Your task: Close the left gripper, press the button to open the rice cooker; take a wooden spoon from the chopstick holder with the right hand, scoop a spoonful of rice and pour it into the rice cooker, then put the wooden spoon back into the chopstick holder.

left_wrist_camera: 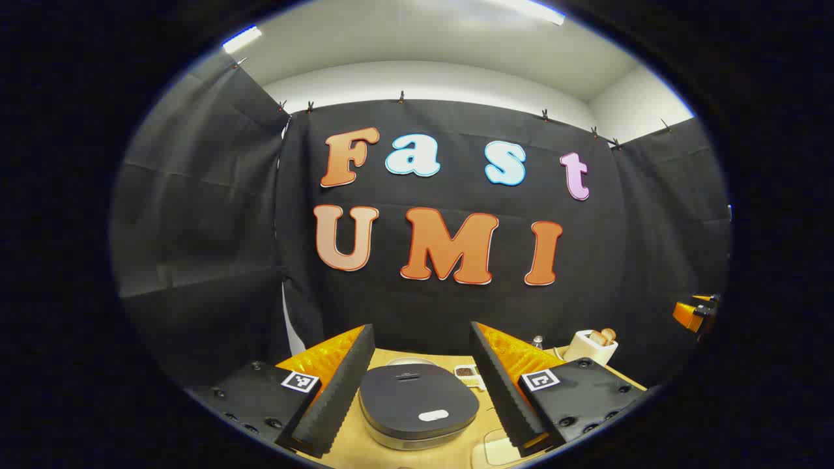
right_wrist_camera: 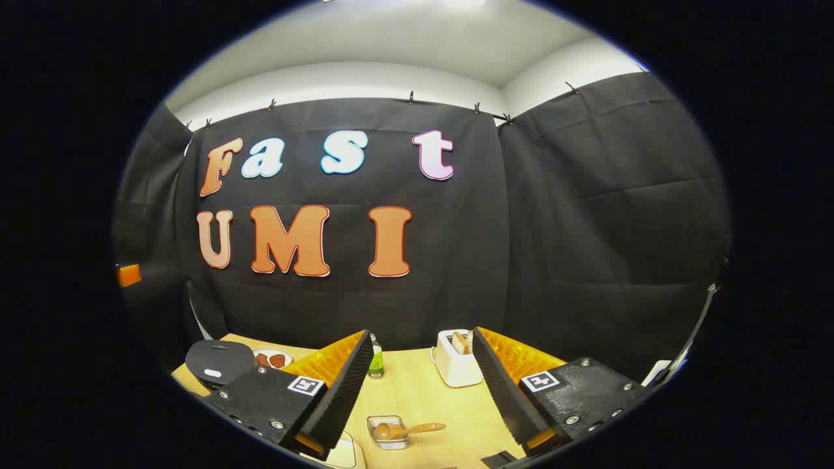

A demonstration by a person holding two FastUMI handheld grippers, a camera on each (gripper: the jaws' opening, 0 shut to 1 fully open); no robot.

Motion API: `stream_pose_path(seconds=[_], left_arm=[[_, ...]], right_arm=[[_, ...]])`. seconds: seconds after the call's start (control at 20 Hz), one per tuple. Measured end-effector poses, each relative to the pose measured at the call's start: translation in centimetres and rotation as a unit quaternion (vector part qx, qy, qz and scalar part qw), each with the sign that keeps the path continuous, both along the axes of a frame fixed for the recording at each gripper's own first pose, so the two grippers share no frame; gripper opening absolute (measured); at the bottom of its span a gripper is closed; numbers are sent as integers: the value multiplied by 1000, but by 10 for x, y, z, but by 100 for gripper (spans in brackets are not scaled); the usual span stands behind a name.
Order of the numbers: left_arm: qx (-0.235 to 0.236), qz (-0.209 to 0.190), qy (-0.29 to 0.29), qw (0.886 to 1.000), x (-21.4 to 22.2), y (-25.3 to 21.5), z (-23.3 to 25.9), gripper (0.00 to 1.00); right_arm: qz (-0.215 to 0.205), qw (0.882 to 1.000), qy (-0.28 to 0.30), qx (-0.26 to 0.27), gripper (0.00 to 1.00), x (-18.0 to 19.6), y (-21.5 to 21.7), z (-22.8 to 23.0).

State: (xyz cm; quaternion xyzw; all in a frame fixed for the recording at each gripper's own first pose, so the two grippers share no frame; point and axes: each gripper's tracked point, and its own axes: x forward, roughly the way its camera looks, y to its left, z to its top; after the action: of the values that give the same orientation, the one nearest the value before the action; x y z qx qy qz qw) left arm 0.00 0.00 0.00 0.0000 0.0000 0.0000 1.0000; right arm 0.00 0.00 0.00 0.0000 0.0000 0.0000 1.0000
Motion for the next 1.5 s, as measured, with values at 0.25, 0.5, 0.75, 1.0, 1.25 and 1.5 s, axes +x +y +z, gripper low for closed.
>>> stream_pose_path(seconds=[0.25, 0.5, 0.75, 1.0, 1.25, 1.5], left_arm=[[1, 1, -14, 1000, 2, 10, 3, 97], [-2, 4, 2, 1000, 3, -5, 0, 100], [-6, 21, -11, 1000, 1, -19, 14, 94], [9, 40, -9, 999, -5, -29, 12, 94], [33, 31, -14, 999, -6, -44, 14, 78], [10, 26, -10, 1000, -5, -44, 17, 49]], right_arm=[[3, 1000, 3, 5, 95, -6, 8, 3], [4, 1000, 4, 9, 95, 1, -6, 7], [20, 1000, 11, 19, 95, 17, -18, 12], [36, 999, 11, 7, 95, 20, -23, 8], [48, 999, 11, -1, 95, 21, -23, 6], [59, 998, 13, -16, 95, 21, -16, 5]])
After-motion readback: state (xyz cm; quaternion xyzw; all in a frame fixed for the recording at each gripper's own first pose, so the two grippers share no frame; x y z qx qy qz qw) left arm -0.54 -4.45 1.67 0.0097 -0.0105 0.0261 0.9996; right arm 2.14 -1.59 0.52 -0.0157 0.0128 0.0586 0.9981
